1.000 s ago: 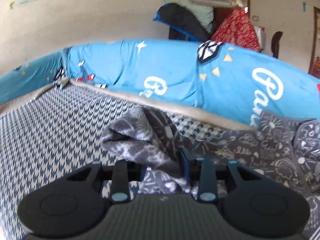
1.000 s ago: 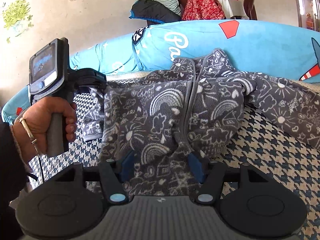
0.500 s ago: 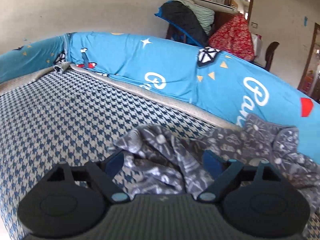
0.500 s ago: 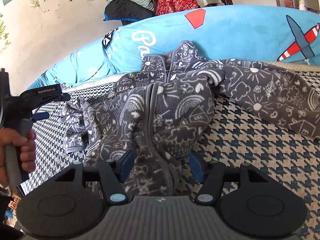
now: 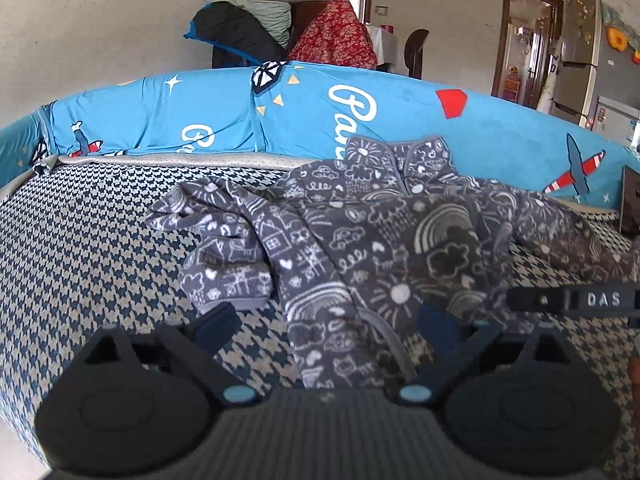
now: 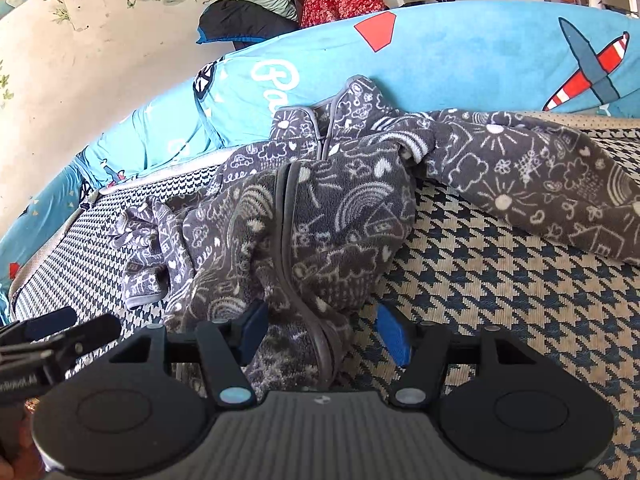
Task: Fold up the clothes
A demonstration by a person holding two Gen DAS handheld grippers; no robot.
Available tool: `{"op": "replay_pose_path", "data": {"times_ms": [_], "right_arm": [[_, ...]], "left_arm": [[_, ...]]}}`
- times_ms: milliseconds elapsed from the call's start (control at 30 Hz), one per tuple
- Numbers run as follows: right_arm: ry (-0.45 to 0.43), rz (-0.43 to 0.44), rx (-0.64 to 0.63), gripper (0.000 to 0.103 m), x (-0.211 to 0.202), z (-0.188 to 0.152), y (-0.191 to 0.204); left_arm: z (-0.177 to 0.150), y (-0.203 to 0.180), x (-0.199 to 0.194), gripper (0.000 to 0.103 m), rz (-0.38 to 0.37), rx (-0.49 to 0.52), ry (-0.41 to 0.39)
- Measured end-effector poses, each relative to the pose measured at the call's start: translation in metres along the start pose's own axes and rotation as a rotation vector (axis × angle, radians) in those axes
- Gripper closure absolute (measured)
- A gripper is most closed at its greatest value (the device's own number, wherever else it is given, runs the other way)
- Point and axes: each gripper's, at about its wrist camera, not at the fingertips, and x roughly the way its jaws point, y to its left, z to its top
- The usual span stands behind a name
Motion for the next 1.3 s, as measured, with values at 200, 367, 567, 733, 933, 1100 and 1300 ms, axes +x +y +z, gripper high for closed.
{"op": "replay_pose_path", "data": {"times_ms": [200, 367, 567, 733, 933, 1100, 1300], "right_arm": [[0.007, -0.009, -0.004, 0.043, 0.001, -0.003, -0.002], [0.007, -0.016, 0.012, 0.043, -0.001, -0.004, -0.006], [-0.001, -0.034, 0.036, 0.043, -0.01, -0.004, -0.01], [-0.01, -0.056, 0.079, 0.043, -0.019, -0.006, -0.017], [-0.018, -0.066, 0.105, 0.043, -0.029, -0.009, -0.023], [-0.021, -0.067, 0.115, 0.042, -0.037, -0.012, -0.025], [-0.022, -0.062, 0.135, 0.042, -0.044, -0.016, -0.032]], "left_arm": [[-0.02, -0.008, -0.017, 0.005, -0.023, 0.012, -0.006], [-0.036, -0.015, -0.027, 0.004, -0.024, 0.043, 0.003], [-0.057, -0.028, -0.04, 0.004, -0.044, 0.112, 0.007], [-0.073, -0.043, -0.045, 0.002, -0.04, 0.201, 0.007], [-0.081, -0.052, -0.037, 0.001, 0.006, 0.254, 0.026], [-0.085, -0.057, -0.028, 0.0, 0.064, 0.26, 0.024], [-0.086, -0.054, -0.025, 0.0, 0.159, 0.22, -0.031]]}}
